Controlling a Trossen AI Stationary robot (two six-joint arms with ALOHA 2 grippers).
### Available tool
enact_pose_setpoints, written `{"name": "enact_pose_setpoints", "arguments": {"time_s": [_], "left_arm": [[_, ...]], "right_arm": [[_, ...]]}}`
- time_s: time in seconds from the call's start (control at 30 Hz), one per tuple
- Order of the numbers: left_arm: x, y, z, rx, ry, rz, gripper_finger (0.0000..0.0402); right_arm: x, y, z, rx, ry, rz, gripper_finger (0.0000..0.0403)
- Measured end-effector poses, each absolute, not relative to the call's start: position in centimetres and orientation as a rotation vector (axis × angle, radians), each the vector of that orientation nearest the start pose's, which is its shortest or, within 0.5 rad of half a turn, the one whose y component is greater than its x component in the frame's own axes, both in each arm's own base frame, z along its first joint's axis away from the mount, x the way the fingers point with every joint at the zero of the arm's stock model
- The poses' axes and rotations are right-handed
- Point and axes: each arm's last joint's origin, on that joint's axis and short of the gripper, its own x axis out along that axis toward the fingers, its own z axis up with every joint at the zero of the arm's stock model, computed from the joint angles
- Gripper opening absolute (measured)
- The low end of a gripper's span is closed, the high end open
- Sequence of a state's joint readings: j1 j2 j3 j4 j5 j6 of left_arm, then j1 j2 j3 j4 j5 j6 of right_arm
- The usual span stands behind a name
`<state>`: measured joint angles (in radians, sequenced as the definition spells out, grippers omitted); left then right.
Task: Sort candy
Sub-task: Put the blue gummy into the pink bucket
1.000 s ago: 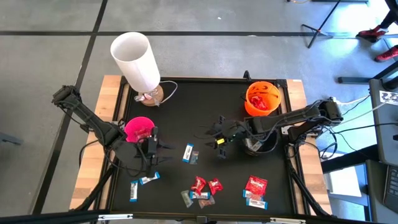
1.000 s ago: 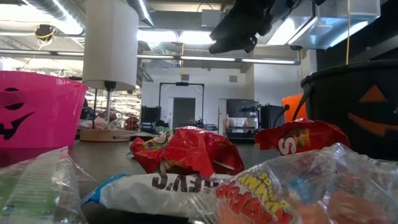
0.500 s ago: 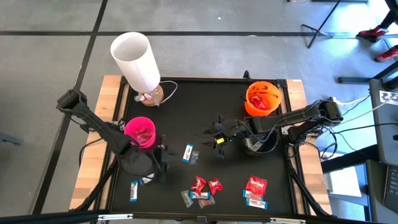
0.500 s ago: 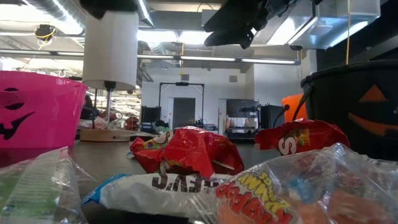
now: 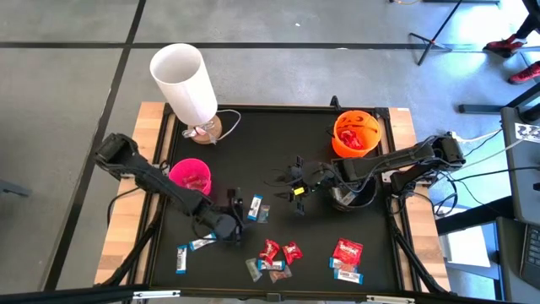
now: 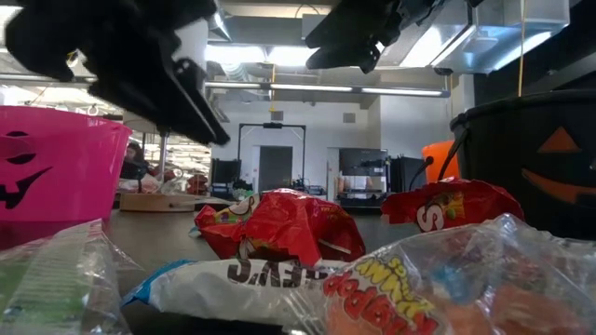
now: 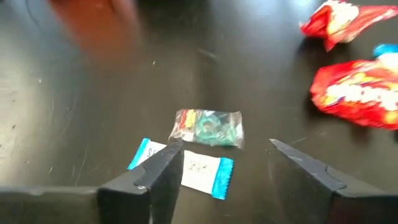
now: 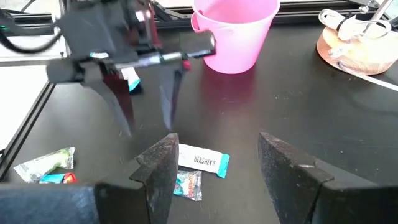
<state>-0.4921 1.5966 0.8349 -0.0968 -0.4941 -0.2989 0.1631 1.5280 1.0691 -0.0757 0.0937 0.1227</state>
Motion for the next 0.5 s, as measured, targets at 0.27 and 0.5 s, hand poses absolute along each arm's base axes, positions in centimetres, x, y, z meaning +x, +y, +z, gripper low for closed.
{"name": "enact_pose_setpoints", "arguments": {"time_s": [0.27,0.5], "left_arm": [[29.6,-13.1,14.8,0.202,0.743,0.01,0.0235],[30.6,-12.0,13.0,0.184,0.777,0.046,0.022]], "right_arm": [[33.4,5.2,26.3,0.056,0.534,0.034,0.0216],[33.4,5.3,26.3,0.057,0.538,0.034,0.0216]]}}
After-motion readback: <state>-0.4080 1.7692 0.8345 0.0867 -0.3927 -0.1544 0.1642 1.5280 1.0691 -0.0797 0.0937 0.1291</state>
